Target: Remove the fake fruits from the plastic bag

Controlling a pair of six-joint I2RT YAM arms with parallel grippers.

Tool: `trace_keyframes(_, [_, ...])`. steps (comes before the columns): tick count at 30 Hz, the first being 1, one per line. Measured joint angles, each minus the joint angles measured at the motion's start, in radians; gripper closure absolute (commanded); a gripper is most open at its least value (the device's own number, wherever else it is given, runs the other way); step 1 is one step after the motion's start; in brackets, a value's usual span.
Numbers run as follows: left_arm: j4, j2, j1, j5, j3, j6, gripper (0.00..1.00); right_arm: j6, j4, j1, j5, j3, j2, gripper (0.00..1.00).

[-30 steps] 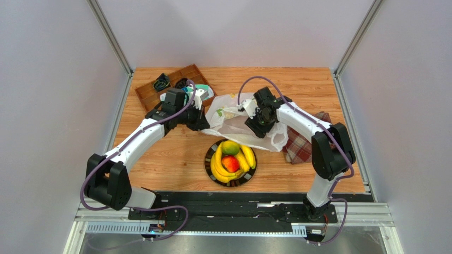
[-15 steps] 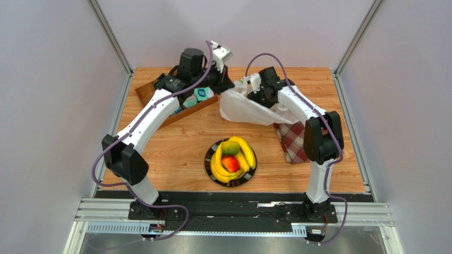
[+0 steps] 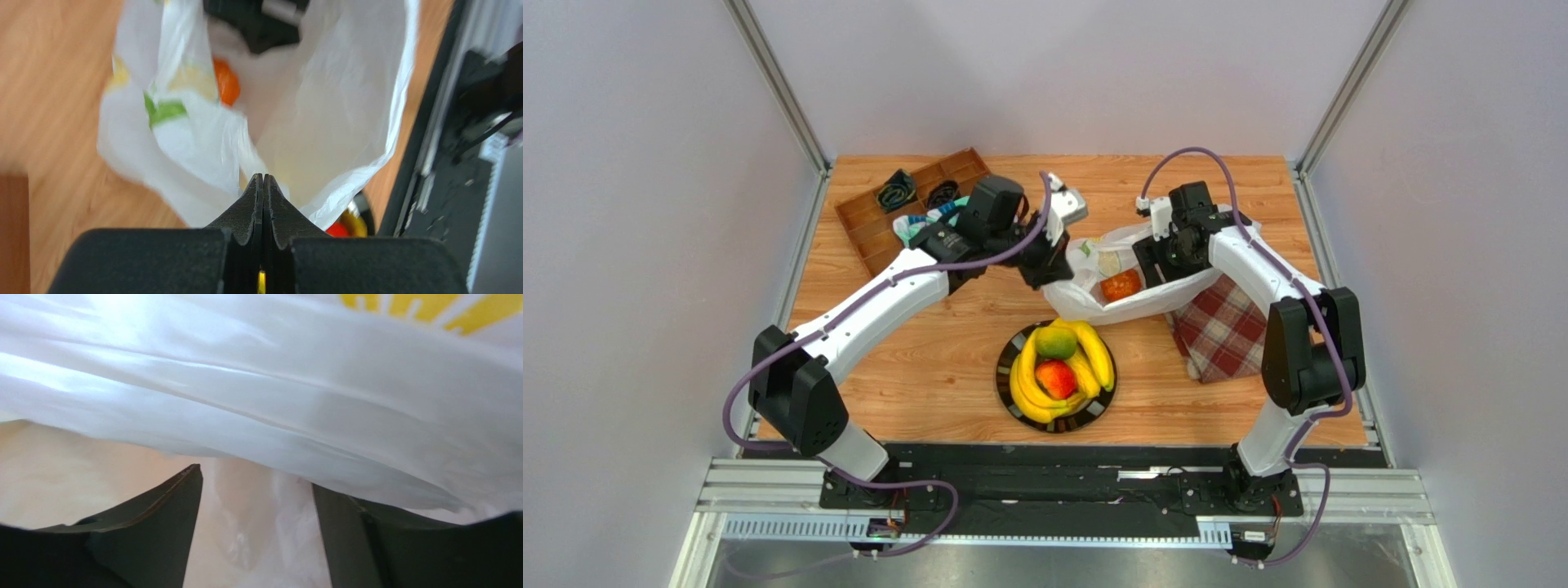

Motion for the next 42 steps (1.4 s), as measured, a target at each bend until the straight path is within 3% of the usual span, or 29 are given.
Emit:
trace_keyframes(4, [-0.049,-0.01,0.01,-0.065,-0.129,0.095,1.0,0.019,0.009,0.008,-0.018,0.0,-0.002,0.18])
trace_keyframes(8, [-0.046,-0.014,0.008,-0.088,-0.14,0.14,1.0,0.024,0.042,0.008,-0.043,0.0,0.0,0.12])
trace_keyframes(10, [-0.035,-0.023,0.002,-0.11,-0.14,0.152,1.0,0.023,0.071,0.008,-0.048,0.0,0.005,0.0])
trace_keyframes(15, [0.003,-0.048,-0.05,-0.24,-0.142,0.184,1.0,-0.01,0.218,0.008,-0.054,-0.086,-0.019,0.0])
trace_keyframes(21, [0.123,-0.075,-0.135,-0.428,-0.19,0.249,1.0,-0.029,0.292,0.008,0.015,-0.439,-0.309,0.0])
trace_keyframes(26, [0.163,-0.073,-0.129,-0.507,-0.235,0.27,1.0,-0.005,0.32,0.008,0.028,-0.488,-0.371,0.0])
trace_keyframes(34, [0.288,-0.047,-0.14,-0.585,-0.233,0.303,1.0,0.029,0.411,0.001,0.05,-0.339,-0.237,0.0])
trace_keyframes(38, [0.381,0.071,-0.132,-0.663,-0.137,0.344,1.0,0.034,0.459,-0.003,0.109,-0.117,-0.071,0.0])
trace_keyframes(42, [0.481,0.179,-0.109,-0.722,0.003,0.363,1.0,-0.014,0.562,0.007,0.274,0.121,0.105,0.0])
